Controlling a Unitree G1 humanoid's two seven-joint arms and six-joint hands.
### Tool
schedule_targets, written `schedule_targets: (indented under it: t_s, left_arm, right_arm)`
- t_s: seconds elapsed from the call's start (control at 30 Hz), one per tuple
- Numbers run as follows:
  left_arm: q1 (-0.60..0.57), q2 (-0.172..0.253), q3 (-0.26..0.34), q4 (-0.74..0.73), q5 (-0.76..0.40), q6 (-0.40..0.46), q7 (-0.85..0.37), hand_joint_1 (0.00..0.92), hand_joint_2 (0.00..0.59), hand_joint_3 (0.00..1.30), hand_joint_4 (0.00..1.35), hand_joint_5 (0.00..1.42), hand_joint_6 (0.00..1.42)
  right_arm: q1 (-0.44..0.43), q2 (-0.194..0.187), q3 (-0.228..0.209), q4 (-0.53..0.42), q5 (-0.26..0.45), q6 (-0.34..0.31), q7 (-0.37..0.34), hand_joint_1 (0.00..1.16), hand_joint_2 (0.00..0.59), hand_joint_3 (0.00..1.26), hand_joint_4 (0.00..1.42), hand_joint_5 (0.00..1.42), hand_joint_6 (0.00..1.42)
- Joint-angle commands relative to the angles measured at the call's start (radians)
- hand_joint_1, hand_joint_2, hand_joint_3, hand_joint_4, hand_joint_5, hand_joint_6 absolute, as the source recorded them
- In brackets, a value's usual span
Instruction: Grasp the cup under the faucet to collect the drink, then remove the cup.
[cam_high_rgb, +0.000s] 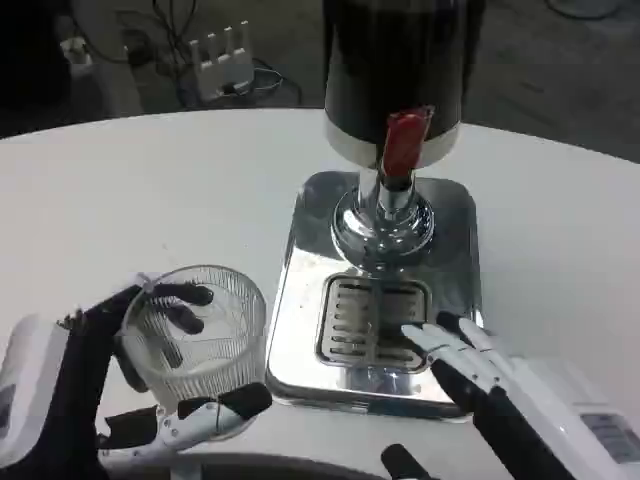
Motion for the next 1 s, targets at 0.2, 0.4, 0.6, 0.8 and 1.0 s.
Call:
schedule_targets:
  t_s: [0.2, 0.4, 0.6, 0.8, 1.0]
  left_arm:
    - [-0.019, 0.007, 0.012, 0.046, 0.001, -0.035, 0.024, 0.782, 0.000, 0.88, 0.86, 0.91, 1.06]
    - [-0.032, 0.002, 0.021, 0.065, -0.018, -0.046, 0.027, 0.782, 0.000, 0.88, 0.86, 0.91, 1.06]
    - [-0.056, 0.006, 0.027, 0.081, -0.020, -0.046, 0.025, 0.781, 0.000, 0.88, 0.87, 0.91, 1.06]
    - [-0.069, 0.004, 0.022, 0.084, -0.007, -0.039, 0.024, 0.777, 0.000, 0.88, 0.87, 0.91, 1.06]
    - [-0.074, -0.006, 0.009, 0.074, 0.007, -0.030, 0.025, 0.772, 0.000, 0.89, 0.87, 0.91, 1.06]
  right_arm:
    - [-0.030, 0.008, 0.016, 0.005, -0.025, 0.028, 0.023, 0.56, 0.446, 0.13, 0.09, 0.00, 0.00]
    - [-0.042, 0.016, 0.029, 0.010, -0.037, 0.043, 0.025, 0.56, 0.446, 0.13, 0.09, 0.00, 0.00]
    - [-0.041, 0.015, 0.022, 0.016, -0.030, 0.044, 0.018, 0.56, 0.446, 0.13, 0.09, 0.00, 0.00]
    - [-0.041, 0.012, 0.011, 0.019, -0.023, 0.042, 0.017, 0.56, 0.446, 0.14, 0.09, 0.00, 0.00]
    - [-0.037, 0.014, 0.004, 0.017, -0.015, 0.038, 0.012, 0.56, 0.446, 0.14, 0.09, 0.00, 0.00]
